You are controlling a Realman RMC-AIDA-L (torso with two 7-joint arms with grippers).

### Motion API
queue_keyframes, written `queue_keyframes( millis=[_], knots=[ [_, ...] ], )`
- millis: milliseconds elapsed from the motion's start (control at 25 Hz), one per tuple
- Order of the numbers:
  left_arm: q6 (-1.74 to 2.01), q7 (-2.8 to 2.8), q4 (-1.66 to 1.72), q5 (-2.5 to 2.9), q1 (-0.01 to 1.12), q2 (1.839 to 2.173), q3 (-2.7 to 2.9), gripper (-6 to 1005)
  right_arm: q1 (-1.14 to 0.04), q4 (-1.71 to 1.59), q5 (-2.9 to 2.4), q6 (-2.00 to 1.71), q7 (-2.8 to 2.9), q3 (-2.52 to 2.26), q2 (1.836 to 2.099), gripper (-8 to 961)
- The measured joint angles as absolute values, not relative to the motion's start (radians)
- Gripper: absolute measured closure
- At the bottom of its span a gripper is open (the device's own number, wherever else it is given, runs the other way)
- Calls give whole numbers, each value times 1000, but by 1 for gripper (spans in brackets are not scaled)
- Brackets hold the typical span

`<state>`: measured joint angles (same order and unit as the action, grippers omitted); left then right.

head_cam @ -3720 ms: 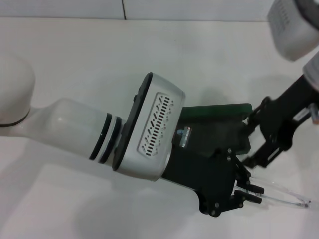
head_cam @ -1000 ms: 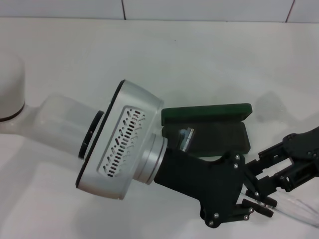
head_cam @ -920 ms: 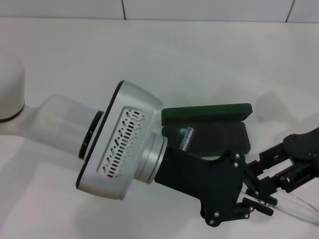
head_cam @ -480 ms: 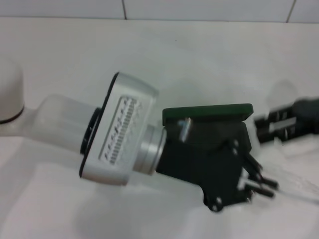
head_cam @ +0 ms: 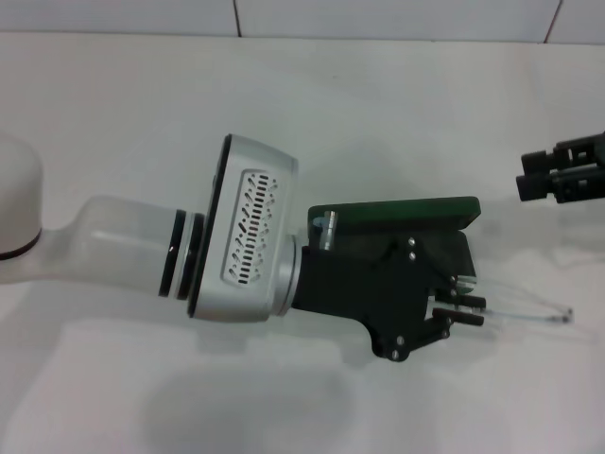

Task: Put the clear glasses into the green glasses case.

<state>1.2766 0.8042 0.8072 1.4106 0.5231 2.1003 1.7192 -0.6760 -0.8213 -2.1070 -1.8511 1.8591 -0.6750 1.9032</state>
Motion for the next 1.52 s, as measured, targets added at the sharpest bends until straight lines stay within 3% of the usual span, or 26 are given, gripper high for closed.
queue_keyframes(
  millis=[400,800,1520],
  knots=[
    [1117,710,768,1322,497,2103,1845,905,-632,-881,-2041,-1792,1848,-674,1923,414],
    [1108,403,757,1160,355,2101,1919,875,-612,-893,-2013,-1805,1849,-673,1923,414],
    [920,155,706,942,357,2102,2063,797,-602,-894,-2021,-1826,1847,-689,1937,413]
  ],
)
